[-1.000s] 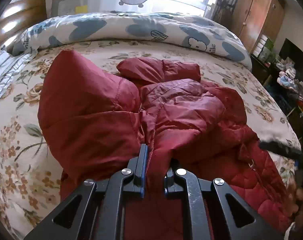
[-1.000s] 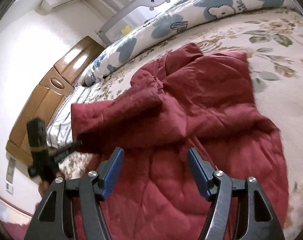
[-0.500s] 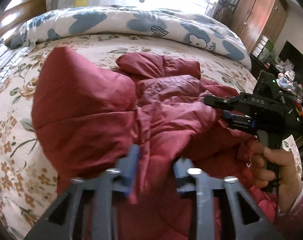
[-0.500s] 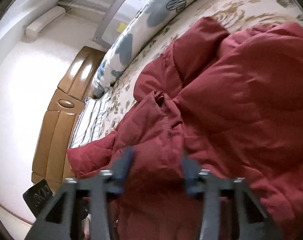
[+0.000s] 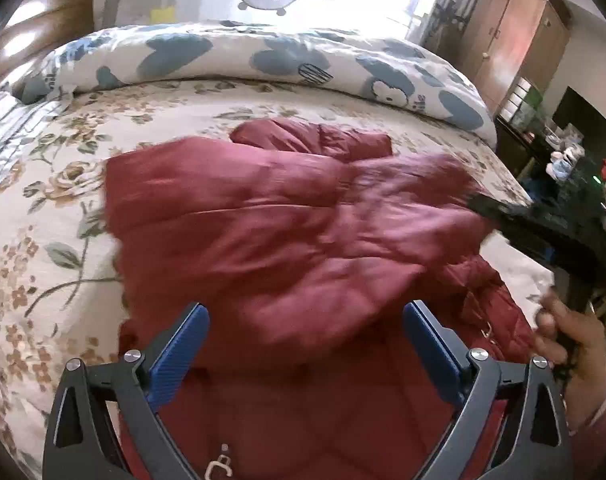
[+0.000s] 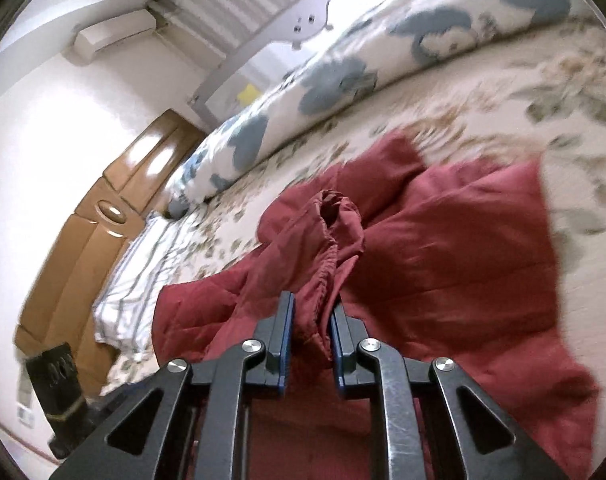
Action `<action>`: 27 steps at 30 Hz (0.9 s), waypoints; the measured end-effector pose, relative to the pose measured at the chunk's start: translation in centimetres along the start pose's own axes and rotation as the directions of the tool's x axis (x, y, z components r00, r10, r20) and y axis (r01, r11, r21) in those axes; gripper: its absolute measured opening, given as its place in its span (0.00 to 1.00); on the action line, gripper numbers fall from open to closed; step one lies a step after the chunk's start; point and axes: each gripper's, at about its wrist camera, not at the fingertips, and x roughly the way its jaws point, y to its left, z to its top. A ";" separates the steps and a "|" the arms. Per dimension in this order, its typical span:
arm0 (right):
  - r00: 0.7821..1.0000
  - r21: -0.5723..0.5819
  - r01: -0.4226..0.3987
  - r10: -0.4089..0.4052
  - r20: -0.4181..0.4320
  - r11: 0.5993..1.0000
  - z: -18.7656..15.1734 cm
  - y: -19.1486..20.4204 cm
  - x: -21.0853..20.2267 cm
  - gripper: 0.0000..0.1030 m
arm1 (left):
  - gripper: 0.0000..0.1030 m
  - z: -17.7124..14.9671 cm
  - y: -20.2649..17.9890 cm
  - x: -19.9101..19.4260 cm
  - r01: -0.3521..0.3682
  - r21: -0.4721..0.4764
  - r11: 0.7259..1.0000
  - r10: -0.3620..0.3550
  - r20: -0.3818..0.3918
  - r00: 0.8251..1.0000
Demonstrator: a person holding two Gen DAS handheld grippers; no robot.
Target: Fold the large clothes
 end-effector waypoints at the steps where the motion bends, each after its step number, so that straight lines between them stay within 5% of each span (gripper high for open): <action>1: 1.000 -0.006 0.020 -0.020 0.016 1.000 -0.1 -0.3 -0.7 0.15 | 0.92 -0.3 0.2 -0.1 -0.006 -0.001 1.000 0.006 0.003 1.000; 11: 0.987 -0.050 0.161 -0.161 0.006 0.986 -2.3 -2.9 -2.6 0.15 | 0.58 1.4 1.0 2.5 -0.096 -0.046 0.994 0.095 -0.024 0.995; 19: 0.983 -0.034 0.178 -0.179 -0.040 0.983 -2.9 -3.7 -1.8 0.16 | 0.57 1.9 1.7 8.4 -0.174 -0.022 0.985 0.169 -0.140 0.976; 23: 0.982 -0.031 0.184 -0.185 -0.039 0.983 -2.6 -3.3 -2.6 0.27 | 0.58 2.0 1.5 9.3 -0.196 -0.018 0.980 0.191 -0.152 0.970; 27: 0.969 -0.039 0.232 -0.228 0.091 0.972 -2.2 -1.6 -5.2 0.33 | 0.58 1.7 1.4 9.4 -0.200 -0.008 0.980 0.196 -0.146 0.970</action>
